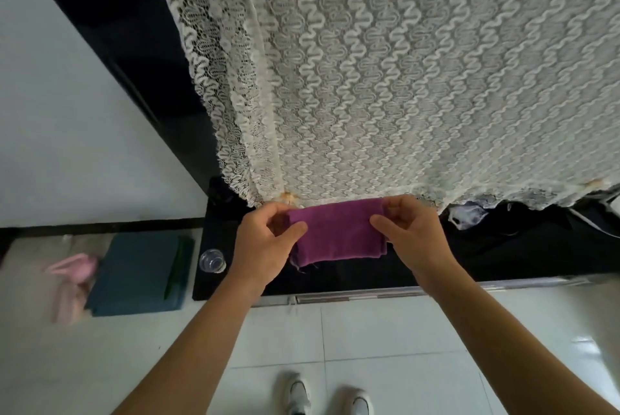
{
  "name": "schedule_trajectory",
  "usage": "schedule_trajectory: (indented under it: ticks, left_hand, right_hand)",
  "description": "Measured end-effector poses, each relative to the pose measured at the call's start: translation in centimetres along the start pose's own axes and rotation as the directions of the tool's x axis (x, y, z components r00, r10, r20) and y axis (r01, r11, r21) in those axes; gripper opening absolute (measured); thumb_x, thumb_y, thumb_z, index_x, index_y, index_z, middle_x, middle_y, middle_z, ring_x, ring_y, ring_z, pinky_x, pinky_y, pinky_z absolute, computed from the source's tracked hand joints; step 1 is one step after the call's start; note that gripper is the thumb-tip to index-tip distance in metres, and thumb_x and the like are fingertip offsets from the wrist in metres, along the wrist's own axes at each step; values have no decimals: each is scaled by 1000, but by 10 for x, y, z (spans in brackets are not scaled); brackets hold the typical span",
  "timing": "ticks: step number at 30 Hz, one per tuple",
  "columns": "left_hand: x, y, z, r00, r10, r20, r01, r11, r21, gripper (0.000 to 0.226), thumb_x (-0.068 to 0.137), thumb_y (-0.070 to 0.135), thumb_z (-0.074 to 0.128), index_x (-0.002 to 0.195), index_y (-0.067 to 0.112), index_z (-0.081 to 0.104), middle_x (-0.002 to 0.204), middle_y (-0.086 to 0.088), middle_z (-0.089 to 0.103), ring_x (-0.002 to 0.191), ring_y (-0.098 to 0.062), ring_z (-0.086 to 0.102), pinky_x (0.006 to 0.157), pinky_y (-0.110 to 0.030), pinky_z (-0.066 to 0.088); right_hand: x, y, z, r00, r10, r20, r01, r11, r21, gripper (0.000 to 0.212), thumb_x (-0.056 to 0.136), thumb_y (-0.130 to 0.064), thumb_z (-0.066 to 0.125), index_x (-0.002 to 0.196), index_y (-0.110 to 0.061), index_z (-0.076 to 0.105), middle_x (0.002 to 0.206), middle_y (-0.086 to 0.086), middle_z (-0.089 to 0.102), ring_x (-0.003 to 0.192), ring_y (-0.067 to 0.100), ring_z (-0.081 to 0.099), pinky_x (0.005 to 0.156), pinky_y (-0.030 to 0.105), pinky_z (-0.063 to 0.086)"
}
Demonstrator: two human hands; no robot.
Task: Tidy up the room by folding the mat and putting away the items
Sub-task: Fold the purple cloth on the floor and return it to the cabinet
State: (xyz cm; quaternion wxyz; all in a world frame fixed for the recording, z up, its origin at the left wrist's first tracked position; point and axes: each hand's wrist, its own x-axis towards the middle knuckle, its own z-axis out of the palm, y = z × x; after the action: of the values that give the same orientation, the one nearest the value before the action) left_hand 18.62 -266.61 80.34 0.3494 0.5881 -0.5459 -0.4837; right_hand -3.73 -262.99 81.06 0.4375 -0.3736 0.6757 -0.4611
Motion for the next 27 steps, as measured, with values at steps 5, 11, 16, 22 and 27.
schedule_trajectory:
  ticks: [5, 11, 16, 22, 27]
  left_hand:
    - [35, -77, 18, 999, -43, 22, 43, 999, 19, 17, 83, 7, 78, 88, 23, 73, 83, -1, 75, 83, -18, 73, 78, -41, 62]
    - [68, -168, 43, 994, -94, 61, 91, 994, 61, 16, 83, 10, 78, 90, 23, 73, 84, 0, 75, 83, -18, 72, 74, -38, 61]
    - [85, -234, 69, 982, -174, 73, 169, 983, 70, 15, 85, 8, 76, 92, 19, 72, 87, -1, 75, 84, -17, 72, 76, -36, 60]
    - [102, -294, 85, 972, -225, 64, 217, 970, 113, 14, 86, 8, 75, 97, 15, 71, 88, -1, 74, 84, -14, 72, 76, -33, 62]
    - [123, -335, 98, 974, -221, 56, 207, 960, 190, 16, 85, 10, 75, 99, 16, 71, 86, 3, 72, 80, -8, 69, 72, -21, 56]
  right_hand:
    - [34, 76, 27, 998, 61, -14, -61, 998, -14, 18, 90, -1, 69, 96, -17, 69, 83, 0, 74, 77, 14, 73, 65, 24, 57]
    - [67, 166, 50, 988, 151, -27, -152, 988, -34, 18, 89, 1, 69, 96, -16, 70, 82, 1, 75, 78, 15, 73, 67, 28, 58]
    - [92, 235, 64, 978, 206, -42, -209, 974, -90, 16, 91, -2, 68, 98, -16, 70, 92, 6, 75, 87, 22, 73, 70, 34, 61]
    - [113, 289, 85, 962, 270, -31, -271, 949, -159, 15, 94, -6, 65, 97, -20, 66, 98, 5, 72, 93, 23, 70, 80, 40, 62]
    - [135, 328, 100, 955, 292, -49, -294, 918, -266, 18, 92, -6, 68, 92, -25, 65, 97, 7, 72, 94, 26, 69, 83, 44, 61]
